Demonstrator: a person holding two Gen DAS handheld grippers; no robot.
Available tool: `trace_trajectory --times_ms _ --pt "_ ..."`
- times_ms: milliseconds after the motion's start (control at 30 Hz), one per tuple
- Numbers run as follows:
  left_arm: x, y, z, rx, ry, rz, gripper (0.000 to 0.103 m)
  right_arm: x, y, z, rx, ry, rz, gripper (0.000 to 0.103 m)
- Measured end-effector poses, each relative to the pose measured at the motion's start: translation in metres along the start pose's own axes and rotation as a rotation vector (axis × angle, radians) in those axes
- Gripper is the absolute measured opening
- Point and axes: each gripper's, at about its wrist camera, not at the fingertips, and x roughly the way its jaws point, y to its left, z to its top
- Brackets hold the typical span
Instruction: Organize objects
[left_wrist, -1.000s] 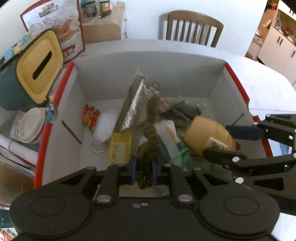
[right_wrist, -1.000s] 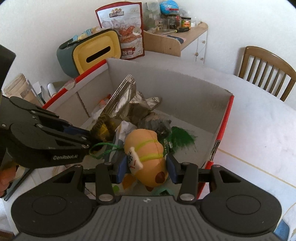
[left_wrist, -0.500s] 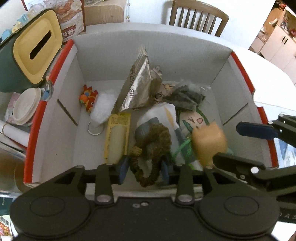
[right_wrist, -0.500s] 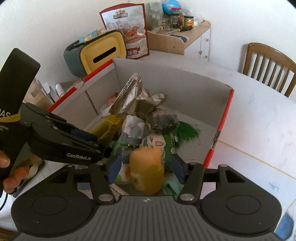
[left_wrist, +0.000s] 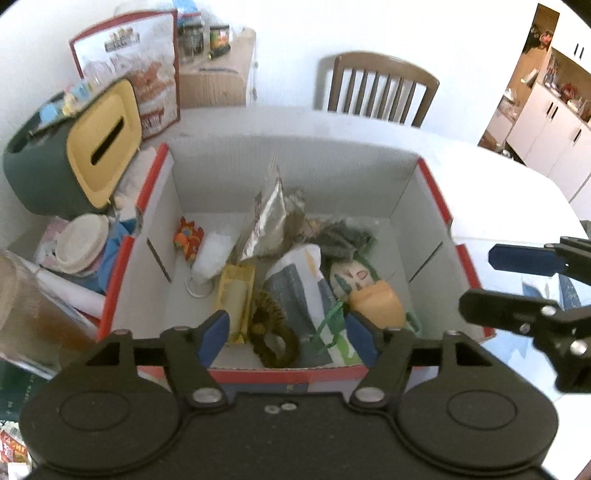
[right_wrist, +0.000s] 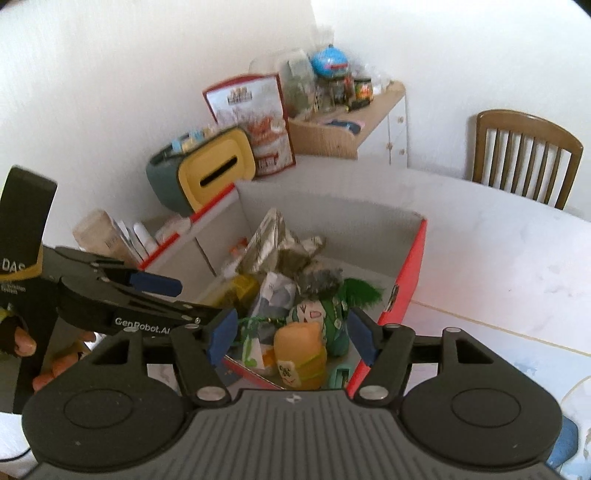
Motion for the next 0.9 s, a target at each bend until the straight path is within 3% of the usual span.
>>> trace_trajectory --times_ms 600,667,900 --pt "-0.057 -0.021 -0.011 0.037 -0.181 0.043 0.095 -0.070 -0.003 -0.011 -0.004 -0.155 0.004 0.077" --pt "-0.062 -0.024 -0.013 0.045 -0.201 0.049 0.102 -0.077 -0.003 -0.014 -0.006 -0.172 -0.004 0.078" --pt "-0.077 -0.031 -0.021 0.038 -0.233 0.036 0.102 -0.090 0.001 -0.024 -0.028 -0.192 -0.015 0.085"
